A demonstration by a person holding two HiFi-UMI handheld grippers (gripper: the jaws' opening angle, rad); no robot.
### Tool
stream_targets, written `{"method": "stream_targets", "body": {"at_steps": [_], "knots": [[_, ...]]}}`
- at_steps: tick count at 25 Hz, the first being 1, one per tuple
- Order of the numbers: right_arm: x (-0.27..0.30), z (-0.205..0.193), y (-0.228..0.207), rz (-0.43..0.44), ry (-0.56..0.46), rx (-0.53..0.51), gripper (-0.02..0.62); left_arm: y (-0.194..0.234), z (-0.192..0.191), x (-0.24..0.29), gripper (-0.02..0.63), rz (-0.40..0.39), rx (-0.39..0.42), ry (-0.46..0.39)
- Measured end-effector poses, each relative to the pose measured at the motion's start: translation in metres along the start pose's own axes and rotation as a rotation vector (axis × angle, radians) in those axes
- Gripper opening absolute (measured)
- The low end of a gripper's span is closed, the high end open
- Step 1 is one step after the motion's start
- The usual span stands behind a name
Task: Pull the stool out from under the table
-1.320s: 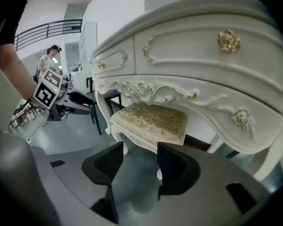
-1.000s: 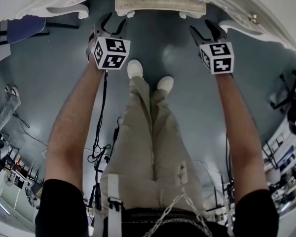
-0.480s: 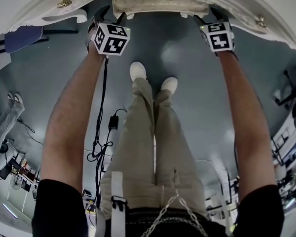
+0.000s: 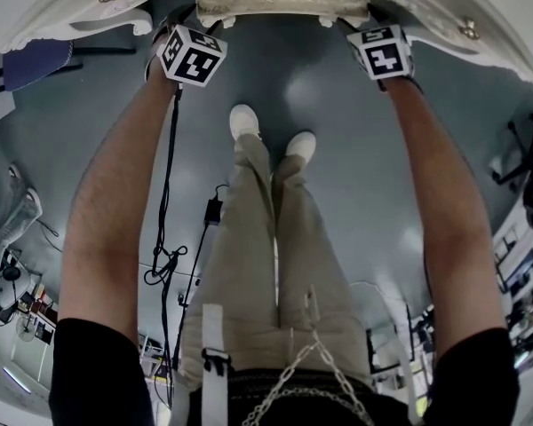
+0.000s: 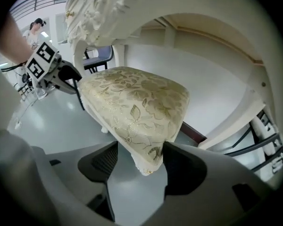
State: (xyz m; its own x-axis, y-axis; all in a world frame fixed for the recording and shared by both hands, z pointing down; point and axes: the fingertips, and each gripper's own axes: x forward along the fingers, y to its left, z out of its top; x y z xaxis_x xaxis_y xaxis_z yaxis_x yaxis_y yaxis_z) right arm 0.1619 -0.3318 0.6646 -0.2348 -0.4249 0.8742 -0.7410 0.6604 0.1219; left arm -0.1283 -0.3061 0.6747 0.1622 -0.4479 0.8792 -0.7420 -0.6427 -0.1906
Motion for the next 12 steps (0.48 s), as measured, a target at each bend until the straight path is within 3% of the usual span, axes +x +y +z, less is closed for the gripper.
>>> {"method": "stream_targets", "body": {"at_steps": [3, 4, 6, 8, 12], "knots": [[-0.010, -0.010, 0.026, 0.069, 0.032, -0.132, 0.278, 0.013, -0.007, 0.000, 0.242, 0.010, -0.122, -0.014], [-0.011, -0.013, 0.030, 0.077, 0.037, -0.169, 0.278, 0.018, -0.010, 0.000, 0.244, 0.015, -0.126, -0.012], [-0.011, -0.015, 0.026, 0.066, 0.030, -0.157, 0.279, 0.021, -0.013, 0.000, 0.244, 0.021, -0.051, 0.000], [-0.008, -0.010, 0.018, 0.058, 0.013, -0.080, 0.290, 0.021, -0.012, 0.002, 0.250, 0.012, 0.022, 0.007], [-0.001, 0.001, 0.024, 0.070, 0.032, -0.050, 0.318, 0.027, -0.008, 0.002, 0.285, -0.002, 0.082, -0.004]]}}
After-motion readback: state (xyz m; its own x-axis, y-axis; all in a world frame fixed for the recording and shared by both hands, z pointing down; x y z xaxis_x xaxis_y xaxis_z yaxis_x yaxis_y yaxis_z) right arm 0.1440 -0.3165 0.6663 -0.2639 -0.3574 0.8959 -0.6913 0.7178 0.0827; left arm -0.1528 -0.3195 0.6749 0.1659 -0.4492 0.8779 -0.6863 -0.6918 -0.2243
